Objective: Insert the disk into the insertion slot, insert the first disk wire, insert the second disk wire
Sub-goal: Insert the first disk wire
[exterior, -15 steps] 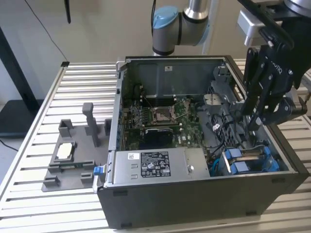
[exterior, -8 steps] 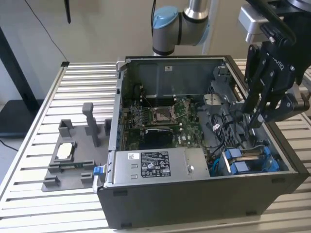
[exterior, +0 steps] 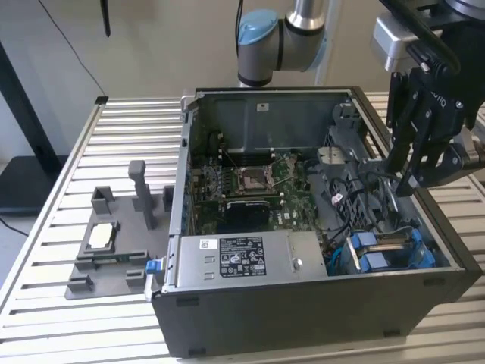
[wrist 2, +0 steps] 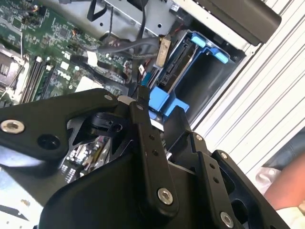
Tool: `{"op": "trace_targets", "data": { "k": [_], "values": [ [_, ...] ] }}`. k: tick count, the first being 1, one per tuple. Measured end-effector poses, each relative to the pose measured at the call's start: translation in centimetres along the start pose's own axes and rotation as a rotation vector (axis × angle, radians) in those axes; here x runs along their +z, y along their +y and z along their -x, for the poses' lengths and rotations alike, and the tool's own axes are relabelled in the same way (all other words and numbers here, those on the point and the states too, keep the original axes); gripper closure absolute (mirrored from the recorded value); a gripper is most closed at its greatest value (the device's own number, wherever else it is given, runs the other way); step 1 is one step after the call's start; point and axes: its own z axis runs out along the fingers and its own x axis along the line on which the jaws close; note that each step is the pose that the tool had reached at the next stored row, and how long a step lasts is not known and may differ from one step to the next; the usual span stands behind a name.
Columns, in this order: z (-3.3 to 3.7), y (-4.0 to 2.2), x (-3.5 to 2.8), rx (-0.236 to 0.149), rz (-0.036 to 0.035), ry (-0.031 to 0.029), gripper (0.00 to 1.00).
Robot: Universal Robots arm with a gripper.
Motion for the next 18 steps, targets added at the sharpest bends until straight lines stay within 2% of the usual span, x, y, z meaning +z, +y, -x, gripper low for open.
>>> {"op": "trace_targets", "data": {
  "k": [8,14,18],
  "values": [
    [0.83,-0.72,0.57,-0.011,-0.0362,0.0016,0.59],
    [1.09,-1.23,0.86,-0.023,-0.0671,0.0018,0.59],
    [1.22,-1.52,1.14,-0.034,-0.0832,0.0037,0.59]
  ]
}}
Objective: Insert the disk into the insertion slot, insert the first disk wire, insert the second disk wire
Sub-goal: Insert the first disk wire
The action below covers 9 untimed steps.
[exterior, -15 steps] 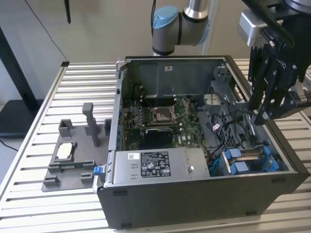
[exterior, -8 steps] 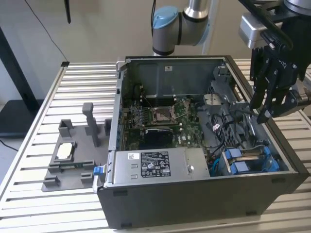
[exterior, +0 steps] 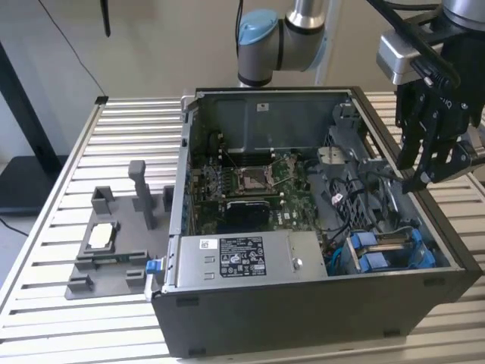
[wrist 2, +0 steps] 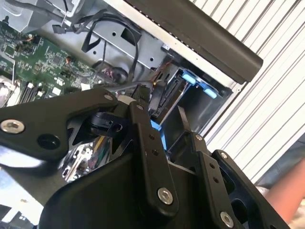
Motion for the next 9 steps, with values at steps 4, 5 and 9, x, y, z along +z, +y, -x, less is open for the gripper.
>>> {"op": "trace_targets", "data": {
  "k": [4,5,9],
  "values": [
    [0.04,-0.07,0.28,-0.024,-0.0125,0.0024,0.59],
    [0.04,-0.07,0.35,-0.031,-0.0139,0.0032,0.59],
    [0.04,-0.04,0.53,-0.054,-0.0131,0.006,0.59]
  ]
}}
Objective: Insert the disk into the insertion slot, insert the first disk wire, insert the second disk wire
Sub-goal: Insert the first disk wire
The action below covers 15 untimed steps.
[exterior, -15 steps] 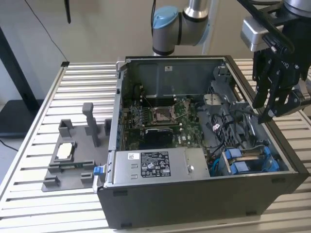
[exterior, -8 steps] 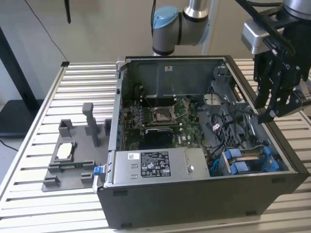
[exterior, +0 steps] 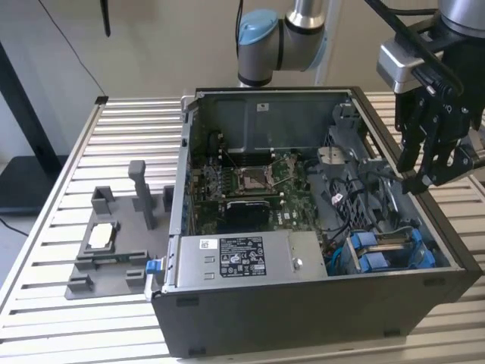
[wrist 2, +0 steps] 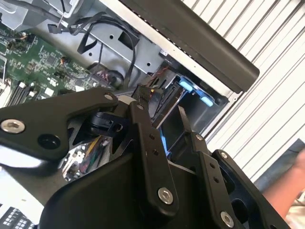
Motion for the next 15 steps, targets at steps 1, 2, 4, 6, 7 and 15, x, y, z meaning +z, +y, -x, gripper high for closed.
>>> {"op": "trace_targets", "data": {
  "k": [1,2,4,6,7,15],
  "values": [
    [0.0,0.0,0.02,-0.006,-0.0005,-0.0003,0.59],
    [0.01,-0.01,0.03,-0.012,-0.0014,-0.0007,0.59],
    [0.02,0.0,0.09,-0.022,-0.0026,-0.0014,0.59],
    [0.02,0.02,0.17,-0.032,-0.0029,-0.0006,0.59],
    [0.02,0.03,0.21,-0.037,-0.0028,0.0001,0.59],
    [0.04,0.07,0.43,-0.063,-0.0015,0.008,0.62]
  ]
}}
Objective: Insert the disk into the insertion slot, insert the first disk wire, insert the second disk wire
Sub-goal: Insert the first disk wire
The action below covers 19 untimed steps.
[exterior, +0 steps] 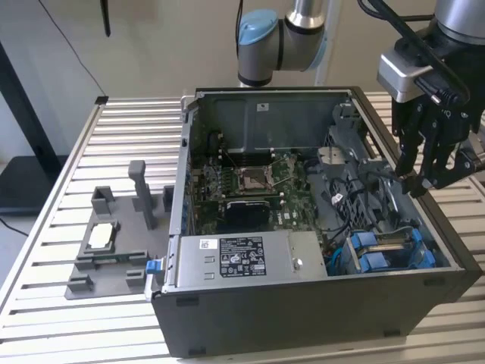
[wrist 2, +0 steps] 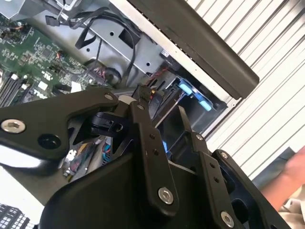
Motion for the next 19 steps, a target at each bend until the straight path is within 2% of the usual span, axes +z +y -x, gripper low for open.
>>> {"op": "trace_targets", "data": {
  "k": [1,4,9,11,19],
  "values": [
    [0.0,0.0,0.02,-0.002,0.0004,0.0019,0.62],
    [0.0,0.01,0.08,-0.005,0.0013,0.0061,0.8],
    [0.0,0.02,0.08,-0.006,0.0016,0.0071,0.8],
    [0.0,0.03,0.15,-0.003,0.0037,0.0093,0.8],
    [-0.02,0.08,0.43,0.05,0.0292,0.0242,0.8]
  ]
}}
